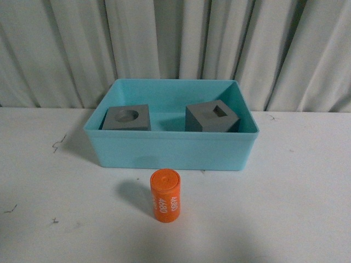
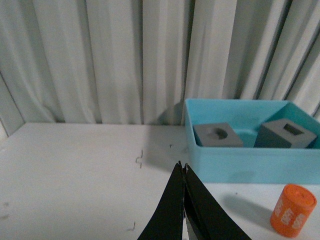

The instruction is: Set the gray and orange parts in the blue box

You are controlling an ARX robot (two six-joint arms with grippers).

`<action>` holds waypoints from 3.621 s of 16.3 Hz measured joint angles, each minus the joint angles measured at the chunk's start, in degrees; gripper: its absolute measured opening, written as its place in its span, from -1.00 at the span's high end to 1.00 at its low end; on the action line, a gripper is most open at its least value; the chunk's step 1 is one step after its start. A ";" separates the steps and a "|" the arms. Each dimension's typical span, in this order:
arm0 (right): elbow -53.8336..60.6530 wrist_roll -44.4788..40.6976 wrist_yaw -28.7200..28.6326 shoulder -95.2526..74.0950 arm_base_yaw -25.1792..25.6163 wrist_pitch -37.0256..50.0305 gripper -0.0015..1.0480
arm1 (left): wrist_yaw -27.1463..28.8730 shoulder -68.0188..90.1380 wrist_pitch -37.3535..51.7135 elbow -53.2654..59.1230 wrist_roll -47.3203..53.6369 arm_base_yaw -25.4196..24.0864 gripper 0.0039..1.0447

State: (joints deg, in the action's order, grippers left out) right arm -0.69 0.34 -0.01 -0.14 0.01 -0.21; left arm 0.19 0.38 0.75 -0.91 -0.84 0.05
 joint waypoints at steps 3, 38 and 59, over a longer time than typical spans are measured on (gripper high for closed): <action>0.00 0.00 0.00 0.00 0.00 -0.02 -0.87 | -0.17 0.00 -0.81 0.28 0.02 0.00 0.97; -44.22 -26.38 -24.24 -89.64 -20.48 2.93 -0.87 | -0.17 0.00 -0.96 0.28 0.04 0.00 -0.88; -66.99 -24.37 -13.11 -122.73 -31.52 7.91 -0.22 | -0.17 0.00 -0.96 0.28 0.04 0.00 -0.88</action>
State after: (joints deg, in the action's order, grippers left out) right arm -67.68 -24.03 -13.13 -122.87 -31.51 7.70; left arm 0.01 0.38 -0.21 -0.62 -0.80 0.05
